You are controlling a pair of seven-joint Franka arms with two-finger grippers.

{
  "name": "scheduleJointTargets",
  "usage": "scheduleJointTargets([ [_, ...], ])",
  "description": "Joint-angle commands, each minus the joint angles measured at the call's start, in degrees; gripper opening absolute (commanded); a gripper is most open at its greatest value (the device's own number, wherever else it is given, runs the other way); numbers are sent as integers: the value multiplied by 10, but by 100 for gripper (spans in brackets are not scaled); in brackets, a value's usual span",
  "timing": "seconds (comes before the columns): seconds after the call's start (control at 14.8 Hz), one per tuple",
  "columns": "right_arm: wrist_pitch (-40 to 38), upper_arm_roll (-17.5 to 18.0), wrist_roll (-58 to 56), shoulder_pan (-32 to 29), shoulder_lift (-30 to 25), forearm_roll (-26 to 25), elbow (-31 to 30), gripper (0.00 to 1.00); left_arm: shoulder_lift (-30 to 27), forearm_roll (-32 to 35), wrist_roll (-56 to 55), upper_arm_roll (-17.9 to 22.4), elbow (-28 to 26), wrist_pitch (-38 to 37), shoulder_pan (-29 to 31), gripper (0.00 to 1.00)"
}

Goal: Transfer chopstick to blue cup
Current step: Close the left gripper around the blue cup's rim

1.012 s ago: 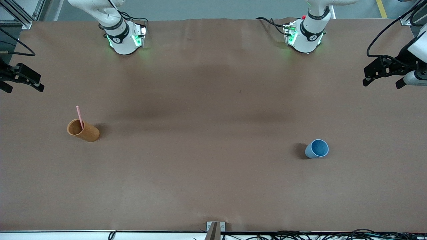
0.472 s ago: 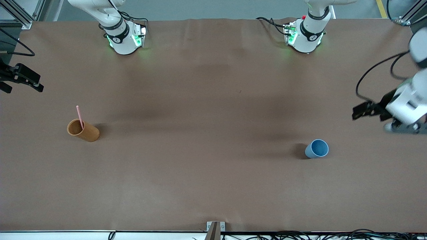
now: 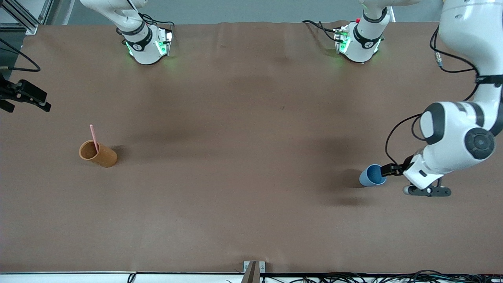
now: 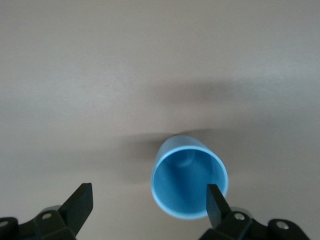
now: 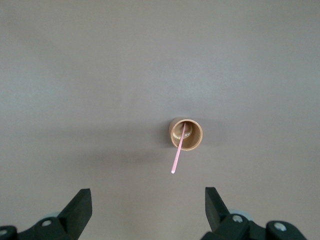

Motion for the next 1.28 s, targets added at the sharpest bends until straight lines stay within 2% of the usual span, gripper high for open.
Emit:
scheduleJointTargets([
  [0.0,5,2,-8,-10,-1,14,-5,100,2,-8,-2,1,-26,37,-3,100],
  [0.27,6,2,-8,-17,1,14,-4,100,28,-10,-2,1,-23,72,-7,100],
  [0.34,5,2,-8,-16,1,14,-4,100,33,-11,-2,1,-25,76,-6,86],
  [0.47,5,2,-10,-18,0,10,-4,100,38,-12,-15,0,-26,75,-6,31],
  [0.54,5,1,-10,-31,0,10,-6,100,43,-11,-18,0,-27,76,-5,12],
  [0.61,7,2,-10,-47,1,11,-8,100,44,-10,-19,0,-25,76,-7,1],
  [1.01,40,1,-11,-58,-6,8,-83,100,13,-4,-19,-3,-3,50,-9,0],
  [1.21,111,3,-11,-55,-22,5,-156,100,-12,-8,-86,-40,69,-76,-14,0],
])
